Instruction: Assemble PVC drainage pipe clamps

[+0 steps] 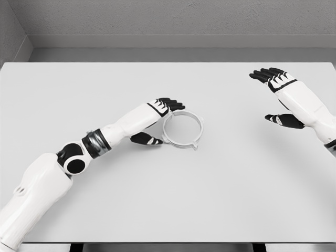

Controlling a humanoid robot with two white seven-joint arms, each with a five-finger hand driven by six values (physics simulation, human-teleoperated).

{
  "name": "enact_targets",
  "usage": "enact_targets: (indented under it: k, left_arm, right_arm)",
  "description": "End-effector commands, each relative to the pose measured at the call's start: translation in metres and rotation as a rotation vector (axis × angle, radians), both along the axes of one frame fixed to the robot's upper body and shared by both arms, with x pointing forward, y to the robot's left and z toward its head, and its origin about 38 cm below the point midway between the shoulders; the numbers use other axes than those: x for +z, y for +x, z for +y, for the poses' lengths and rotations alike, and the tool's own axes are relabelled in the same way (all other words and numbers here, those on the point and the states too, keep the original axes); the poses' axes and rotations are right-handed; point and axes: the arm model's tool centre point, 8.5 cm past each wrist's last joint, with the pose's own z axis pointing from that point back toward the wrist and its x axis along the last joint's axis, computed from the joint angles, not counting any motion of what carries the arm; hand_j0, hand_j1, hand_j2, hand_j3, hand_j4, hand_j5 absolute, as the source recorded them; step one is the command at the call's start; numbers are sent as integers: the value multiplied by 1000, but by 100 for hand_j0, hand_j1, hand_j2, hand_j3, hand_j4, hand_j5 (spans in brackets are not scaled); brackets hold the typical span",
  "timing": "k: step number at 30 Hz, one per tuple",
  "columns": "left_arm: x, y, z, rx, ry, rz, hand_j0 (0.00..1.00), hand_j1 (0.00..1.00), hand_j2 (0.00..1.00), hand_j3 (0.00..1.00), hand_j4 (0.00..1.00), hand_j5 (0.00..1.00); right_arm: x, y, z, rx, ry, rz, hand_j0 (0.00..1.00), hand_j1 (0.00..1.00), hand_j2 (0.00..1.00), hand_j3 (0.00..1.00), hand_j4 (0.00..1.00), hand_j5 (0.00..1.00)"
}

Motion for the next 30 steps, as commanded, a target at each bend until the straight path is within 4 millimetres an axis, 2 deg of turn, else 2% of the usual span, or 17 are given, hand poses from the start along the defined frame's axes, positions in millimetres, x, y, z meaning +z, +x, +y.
enact_targets:
  k: [1, 11, 30]
  left_arm:
    - [-3, 2, 2, 9, 1, 10, 100, 100, 100, 100, 100, 100]
    - [-8, 5, 5, 23, 8, 25, 100, 100, 100, 100, 100, 100]
    - [-14, 9, -3, 27, 9, 39, 100, 100, 100, 100, 100, 100]
  right_arm:
    - [1, 0, 0, 1, 6, -1, 100, 100, 100, 100, 100, 100]
    - [1, 0, 0, 1, 6, -1, 100, 100, 100, 100, 100, 100]
    - [0, 0, 1, 2, 8, 0, 100, 100, 100, 100, 100, 100]
